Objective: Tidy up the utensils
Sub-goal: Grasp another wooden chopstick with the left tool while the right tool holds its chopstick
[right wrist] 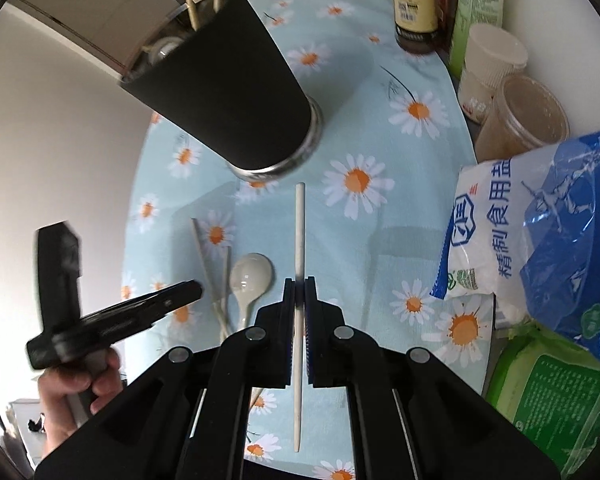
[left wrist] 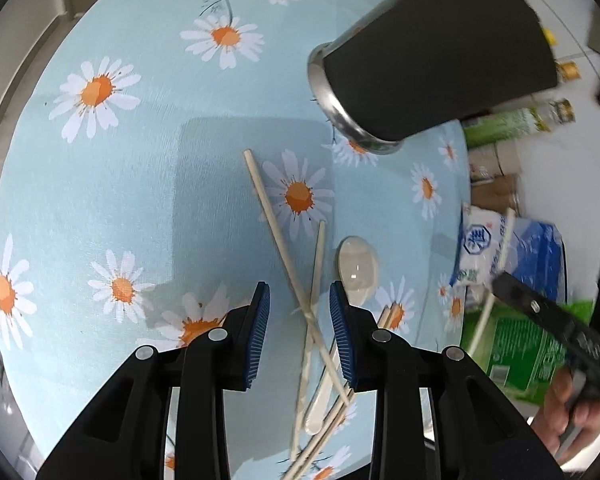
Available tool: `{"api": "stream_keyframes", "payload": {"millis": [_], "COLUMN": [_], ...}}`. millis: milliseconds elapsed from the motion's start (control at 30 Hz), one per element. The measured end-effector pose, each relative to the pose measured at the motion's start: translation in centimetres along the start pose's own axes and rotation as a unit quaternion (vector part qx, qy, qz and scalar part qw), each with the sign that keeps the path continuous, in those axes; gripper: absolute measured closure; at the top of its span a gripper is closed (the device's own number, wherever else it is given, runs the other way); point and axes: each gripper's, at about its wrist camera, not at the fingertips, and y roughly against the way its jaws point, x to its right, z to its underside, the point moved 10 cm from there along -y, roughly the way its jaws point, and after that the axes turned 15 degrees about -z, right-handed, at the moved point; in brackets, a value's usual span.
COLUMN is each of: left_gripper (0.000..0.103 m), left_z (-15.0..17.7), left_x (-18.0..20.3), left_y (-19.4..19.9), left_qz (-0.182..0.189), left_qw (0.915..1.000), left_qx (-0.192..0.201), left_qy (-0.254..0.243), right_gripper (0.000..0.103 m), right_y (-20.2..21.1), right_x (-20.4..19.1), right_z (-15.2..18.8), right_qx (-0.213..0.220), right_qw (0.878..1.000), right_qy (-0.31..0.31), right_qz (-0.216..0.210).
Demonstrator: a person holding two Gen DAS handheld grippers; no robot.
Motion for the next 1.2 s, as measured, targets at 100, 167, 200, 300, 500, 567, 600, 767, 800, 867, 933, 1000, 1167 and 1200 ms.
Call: {"api": "stream_keyframes", "payload": {"millis": [100, 167, 200, 300, 500, 567, 600, 767, 800, 867, 933, 1000, 1167, 1200], "left_gripper": [0.073, 0.073, 0.075, 0.075, 0.086, 0.087, 0.088, 0.092, 0.093, 0.095, 0.099, 0.099, 0.099, 0.099], "left_z": [-0.4, -0.7, -0.7, -1.1, -1.5, -1.6, -1.6, -1.4, -1.3, -1.1, -0.9, -0.9, -1.1, -1.0], "left_x": [0.0, 0.0, 0.0, 0.4, 0.4, 0.3, 0.2, 0.1, 0.0, -0.3, -0.3, -0.5, -0.6, -0.7], "left_y": [-0.4, -0.8, -1.0, -1.4, -1.5, -1.5, -1.5, -1.8, -1.8, -1.8, -1.9, -2.0, -2.2, -2.2], "left_qz": [-0.029, -0.051, -0.056, -0.086, -0.134, -0.139, -0.141, -0.136, -0.137, -0.141, -0.137, -0.139, -0.127, -0.121], "left_qw": [0.9995, 0.9985, 0.998, 0.9958, 0.9903, 0.9893, 0.9888, 0.9876, 0.9872, 0.9862, 0.9863, 0.9858, 0.9854, 0.9857], "left_qx": [-0.005, -0.008, -0.014, -0.018, -0.019, -0.021, -0.024, -0.034, -0.033, -0.032, -0.035, -0.034, -0.036, -0.038], "left_qy": [0.011, 0.021, 0.026, 0.028, 0.029, 0.038, 0.043, 0.072, 0.075, 0.081, 0.085, 0.088, 0.108, 0.111], "right_gripper": [0.098, 0.098, 0.098, 0.098, 0.098, 0.098, 0.098, 0.098, 0.098, 0.098, 0.098, 0.098, 0.098, 0.098], "right_y": [0.8, 1.3, 1.6, 2.0, 2.8, 2.8, 2.7, 2.1, 2.0, 1.7, 1.4, 1.3, 1.2, 1.2], "right_x": [-0.4, -0.7, -0.7, -0.9, -1.0, -1.1, -1.2, -1.6, -1.7, -1.8, -1.9, -2.0, -2.1, -2.1], "right_z": [-0.3, -0.4, -0.5, -0.5, -0.7, -0.7, -0.7, -0.6, -0.5, -0.5, -0.3, -0.2, 0.0, 0.0], "right_qx": [0.013, 0.021, 0.025, 0.03, 0.042, 0.042, 0.04, 0.031, 0.028, 0.023, 0.018, 0.013, 0.009, 0.008], "right_qw": [1.0, 0.999, 0.999, 0.998, 0.996, 0.995, 0.995, 0.994, 0.994, 0.994, 0.993, 0.993, 0.993, 0.993], "right_qy": [0.014, 0.022, 0.025, 0.027, 0.033, 0.034, 0.034, 0.042, 0.042, 0.043, 0.043, 0.044, 0.048, 0.048], "right_qz": [-0.016, -0.025, -0.031, -0.051, -0.075, -0.082, -0.086, -0.094, -0.098, -0.101, -0.105, -0.108, -0.11, -0.11]}}
